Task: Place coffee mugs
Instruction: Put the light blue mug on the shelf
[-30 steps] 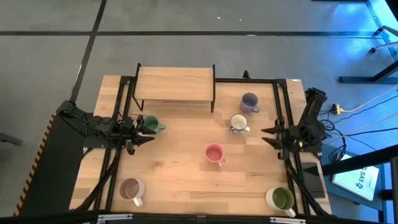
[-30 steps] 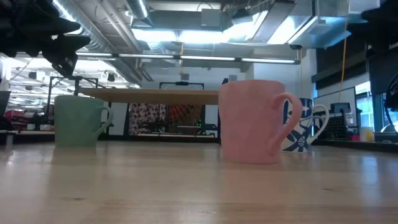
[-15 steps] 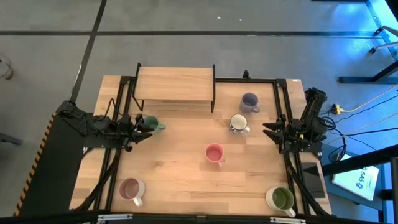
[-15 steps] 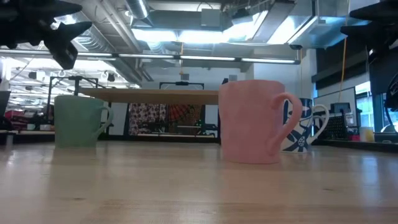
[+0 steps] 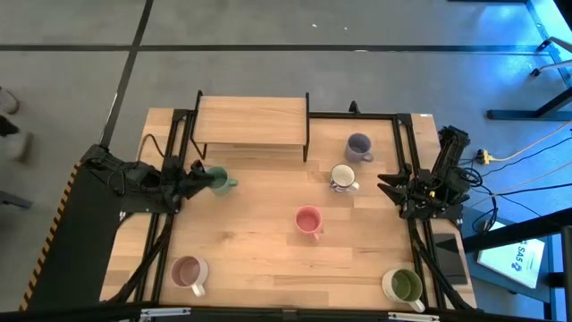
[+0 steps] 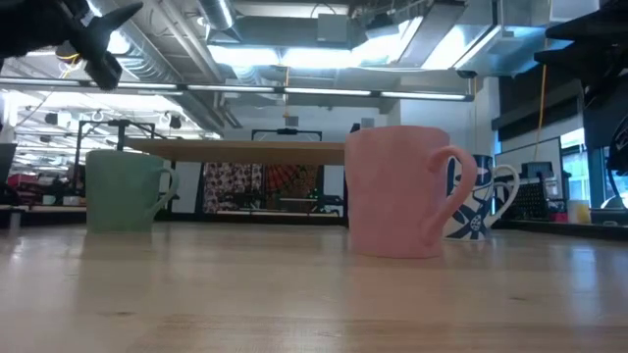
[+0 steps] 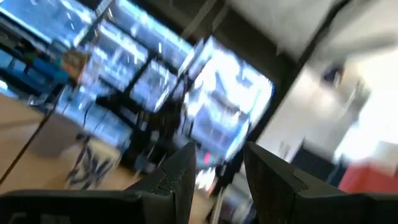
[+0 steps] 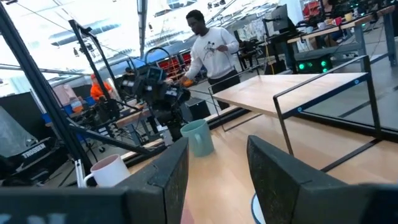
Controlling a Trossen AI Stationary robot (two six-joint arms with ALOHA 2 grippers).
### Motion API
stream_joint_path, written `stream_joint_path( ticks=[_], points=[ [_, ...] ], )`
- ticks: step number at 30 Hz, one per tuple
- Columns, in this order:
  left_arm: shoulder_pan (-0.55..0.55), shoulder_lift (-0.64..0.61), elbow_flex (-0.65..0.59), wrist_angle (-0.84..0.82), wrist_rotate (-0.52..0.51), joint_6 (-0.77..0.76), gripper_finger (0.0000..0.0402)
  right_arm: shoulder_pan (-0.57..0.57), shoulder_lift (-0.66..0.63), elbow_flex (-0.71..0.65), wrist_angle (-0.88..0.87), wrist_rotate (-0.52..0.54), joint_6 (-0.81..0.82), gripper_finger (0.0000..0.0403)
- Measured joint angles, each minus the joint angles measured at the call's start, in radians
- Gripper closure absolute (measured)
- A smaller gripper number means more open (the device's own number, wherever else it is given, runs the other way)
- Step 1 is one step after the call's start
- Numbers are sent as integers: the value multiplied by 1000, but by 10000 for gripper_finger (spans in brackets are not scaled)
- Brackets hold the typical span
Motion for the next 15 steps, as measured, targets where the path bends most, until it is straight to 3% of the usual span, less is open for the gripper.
stream_joint_path(
  ticks=[5,10,12,15],
  points=[
    [0,19,81,95,-22,-35,272,0,0,0,0,0,2,251],
    [0,174,326,42,20,200,259,0,0,0,-4,5,-15,251],
    [0,252,430,-52,52,268,252,0,0,0,-4,10,-34,251],
    [0,376,582,-385,59,238,240,0,0,0,-4,8,-50,251]
  ],
)
